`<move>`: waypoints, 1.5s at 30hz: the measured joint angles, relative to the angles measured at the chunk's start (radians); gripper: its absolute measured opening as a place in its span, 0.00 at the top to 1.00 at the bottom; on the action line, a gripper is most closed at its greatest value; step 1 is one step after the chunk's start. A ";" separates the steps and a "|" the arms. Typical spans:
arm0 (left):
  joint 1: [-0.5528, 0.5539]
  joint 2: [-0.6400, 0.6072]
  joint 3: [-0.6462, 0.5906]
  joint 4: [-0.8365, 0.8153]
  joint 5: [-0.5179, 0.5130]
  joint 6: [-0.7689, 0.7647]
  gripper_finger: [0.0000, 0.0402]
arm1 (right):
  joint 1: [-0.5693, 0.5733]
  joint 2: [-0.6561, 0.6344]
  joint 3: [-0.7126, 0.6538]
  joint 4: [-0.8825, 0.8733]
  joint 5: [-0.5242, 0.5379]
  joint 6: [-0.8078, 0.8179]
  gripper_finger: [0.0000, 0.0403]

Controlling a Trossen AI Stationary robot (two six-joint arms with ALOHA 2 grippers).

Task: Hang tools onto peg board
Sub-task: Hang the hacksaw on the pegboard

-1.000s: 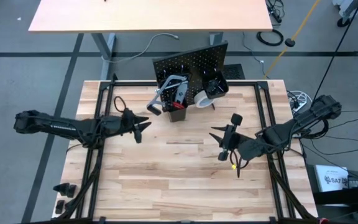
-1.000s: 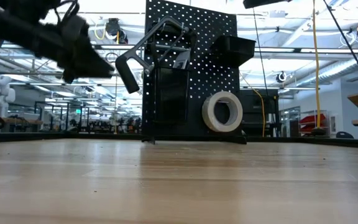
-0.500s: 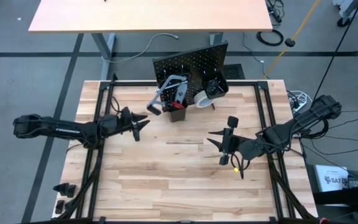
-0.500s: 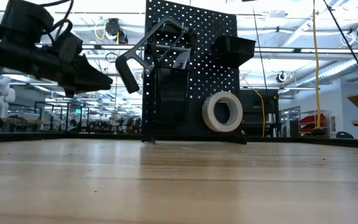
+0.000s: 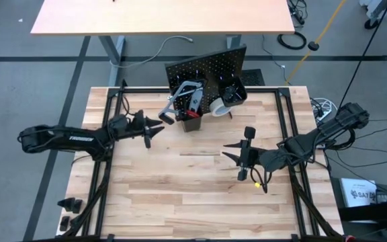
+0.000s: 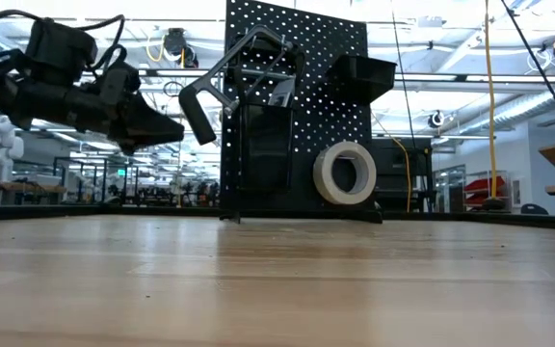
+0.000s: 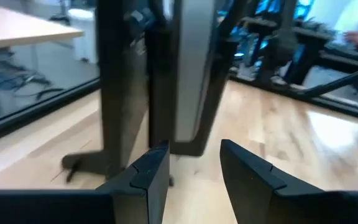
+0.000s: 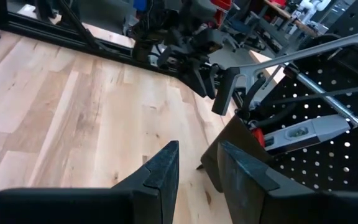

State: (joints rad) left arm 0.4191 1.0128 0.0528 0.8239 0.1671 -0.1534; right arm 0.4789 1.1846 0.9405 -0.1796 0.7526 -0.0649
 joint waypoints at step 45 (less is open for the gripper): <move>0.052 0.165 0.165 0.045 0.039 0.056 0.84 | 0.000 0.000 0.000 0.004 0.001 0.000 0.75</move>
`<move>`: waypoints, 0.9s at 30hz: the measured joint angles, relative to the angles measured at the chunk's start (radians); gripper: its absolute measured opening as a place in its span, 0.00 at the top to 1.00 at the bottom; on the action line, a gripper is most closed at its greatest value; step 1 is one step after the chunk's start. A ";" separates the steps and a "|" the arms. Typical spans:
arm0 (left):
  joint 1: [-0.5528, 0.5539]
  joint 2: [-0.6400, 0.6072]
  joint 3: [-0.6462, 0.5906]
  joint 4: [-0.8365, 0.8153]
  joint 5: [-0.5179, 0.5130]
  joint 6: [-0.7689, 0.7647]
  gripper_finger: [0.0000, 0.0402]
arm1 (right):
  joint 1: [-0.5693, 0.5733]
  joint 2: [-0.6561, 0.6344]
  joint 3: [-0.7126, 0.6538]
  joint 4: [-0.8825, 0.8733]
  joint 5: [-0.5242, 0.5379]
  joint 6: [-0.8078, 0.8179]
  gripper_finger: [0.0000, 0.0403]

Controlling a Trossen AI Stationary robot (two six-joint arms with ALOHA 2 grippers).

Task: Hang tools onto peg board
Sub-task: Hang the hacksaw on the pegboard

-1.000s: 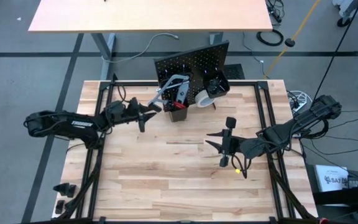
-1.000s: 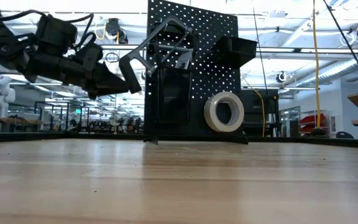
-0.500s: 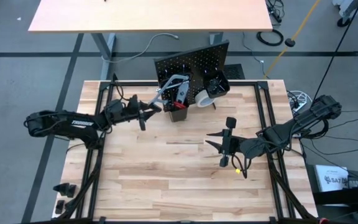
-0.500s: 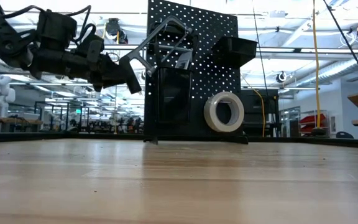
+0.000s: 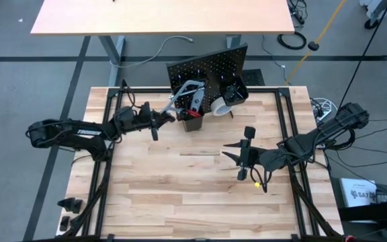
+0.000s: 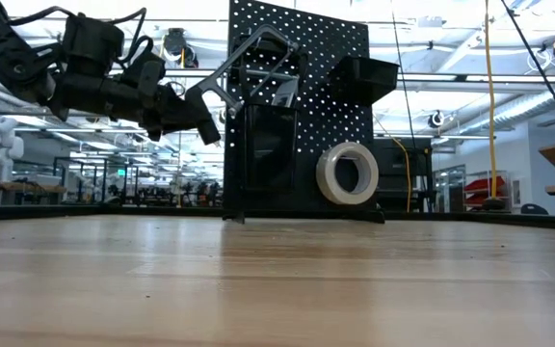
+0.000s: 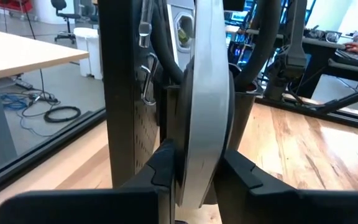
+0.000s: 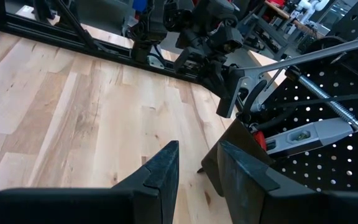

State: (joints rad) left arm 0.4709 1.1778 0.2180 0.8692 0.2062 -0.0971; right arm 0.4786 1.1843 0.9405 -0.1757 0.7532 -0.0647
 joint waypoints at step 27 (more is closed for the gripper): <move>0.001 -0.329 0.620 -1.148 0.019 0.108 0.83 | 0.000 0.000 0.000 0.000 0.000 0.000 0.75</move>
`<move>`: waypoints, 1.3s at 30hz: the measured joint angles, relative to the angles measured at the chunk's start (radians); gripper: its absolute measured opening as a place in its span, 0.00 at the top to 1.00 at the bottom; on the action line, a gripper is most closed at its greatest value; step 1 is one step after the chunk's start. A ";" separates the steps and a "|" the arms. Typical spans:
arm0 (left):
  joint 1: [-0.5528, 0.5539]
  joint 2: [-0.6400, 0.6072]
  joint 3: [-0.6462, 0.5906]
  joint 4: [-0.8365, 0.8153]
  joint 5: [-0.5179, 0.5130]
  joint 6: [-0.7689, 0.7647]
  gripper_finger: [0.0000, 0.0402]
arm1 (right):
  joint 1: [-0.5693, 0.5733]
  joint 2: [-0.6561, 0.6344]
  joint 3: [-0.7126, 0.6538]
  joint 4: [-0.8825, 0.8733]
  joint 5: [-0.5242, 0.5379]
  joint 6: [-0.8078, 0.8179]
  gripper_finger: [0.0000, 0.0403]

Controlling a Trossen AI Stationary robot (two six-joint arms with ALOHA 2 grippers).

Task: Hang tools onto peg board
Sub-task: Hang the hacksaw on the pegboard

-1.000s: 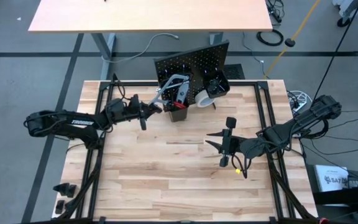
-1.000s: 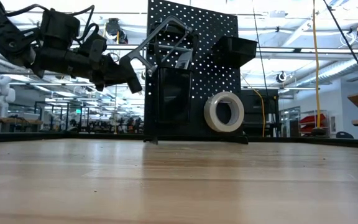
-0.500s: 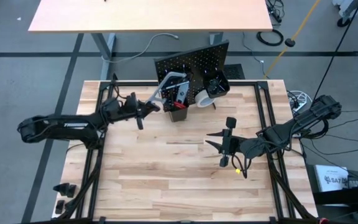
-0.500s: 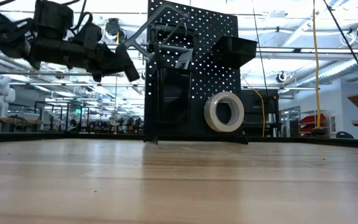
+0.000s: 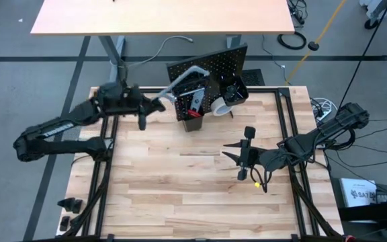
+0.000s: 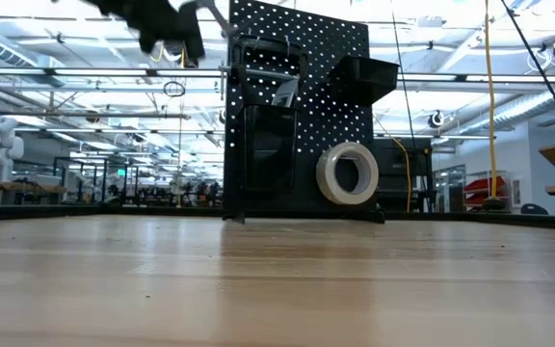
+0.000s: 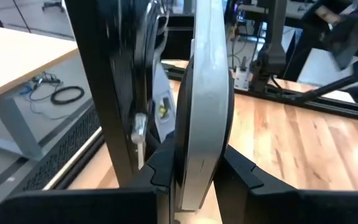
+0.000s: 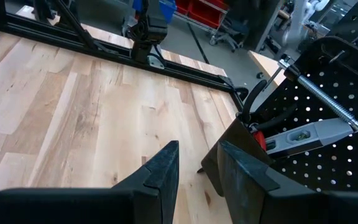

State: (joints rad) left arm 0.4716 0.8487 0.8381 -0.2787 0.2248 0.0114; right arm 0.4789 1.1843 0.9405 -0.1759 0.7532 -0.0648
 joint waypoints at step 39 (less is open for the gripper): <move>0.079 0.619 0.935 -0.963 0.020 0.100 0.84 | 0.000 0.000 0.000 -0.017 -0.026 0.000 0.75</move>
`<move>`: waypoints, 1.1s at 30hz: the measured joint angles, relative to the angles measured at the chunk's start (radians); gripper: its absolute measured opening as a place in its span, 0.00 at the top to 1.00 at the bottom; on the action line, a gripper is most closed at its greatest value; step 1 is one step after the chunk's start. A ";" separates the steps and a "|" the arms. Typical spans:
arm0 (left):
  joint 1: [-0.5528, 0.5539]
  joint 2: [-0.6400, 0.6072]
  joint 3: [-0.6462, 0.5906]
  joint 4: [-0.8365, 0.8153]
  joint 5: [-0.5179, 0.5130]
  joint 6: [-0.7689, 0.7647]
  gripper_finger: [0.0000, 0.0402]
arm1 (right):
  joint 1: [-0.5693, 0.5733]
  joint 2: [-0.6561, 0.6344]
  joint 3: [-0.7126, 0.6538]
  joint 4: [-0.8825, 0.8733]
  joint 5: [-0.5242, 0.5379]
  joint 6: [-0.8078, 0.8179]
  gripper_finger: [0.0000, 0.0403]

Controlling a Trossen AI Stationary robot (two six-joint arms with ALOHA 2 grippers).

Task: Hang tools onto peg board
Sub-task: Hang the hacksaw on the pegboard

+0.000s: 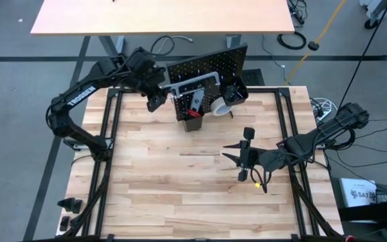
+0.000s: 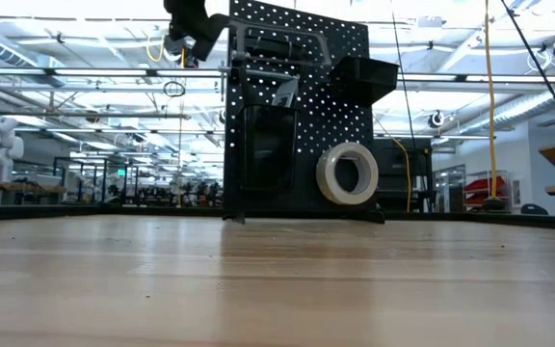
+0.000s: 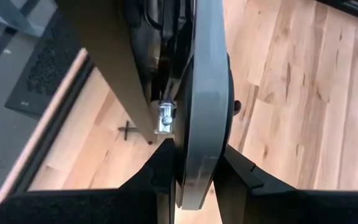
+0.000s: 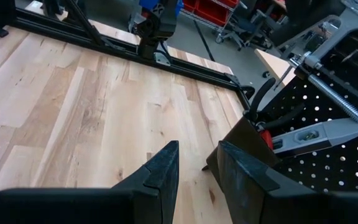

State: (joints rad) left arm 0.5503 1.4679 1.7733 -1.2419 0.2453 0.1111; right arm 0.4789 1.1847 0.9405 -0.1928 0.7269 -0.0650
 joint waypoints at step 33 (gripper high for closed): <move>-0.005 0.043 0.000 -0.062 0.008 0.066 0.84 | 0.000 0.000 0.000 0.000 0.000 0.000 0.75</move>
State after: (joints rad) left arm 0.5457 1.5105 1.7733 -1.3043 0.2529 0.1769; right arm 0.4788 1.1847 0.9407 -0.1928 0.7270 -0.0650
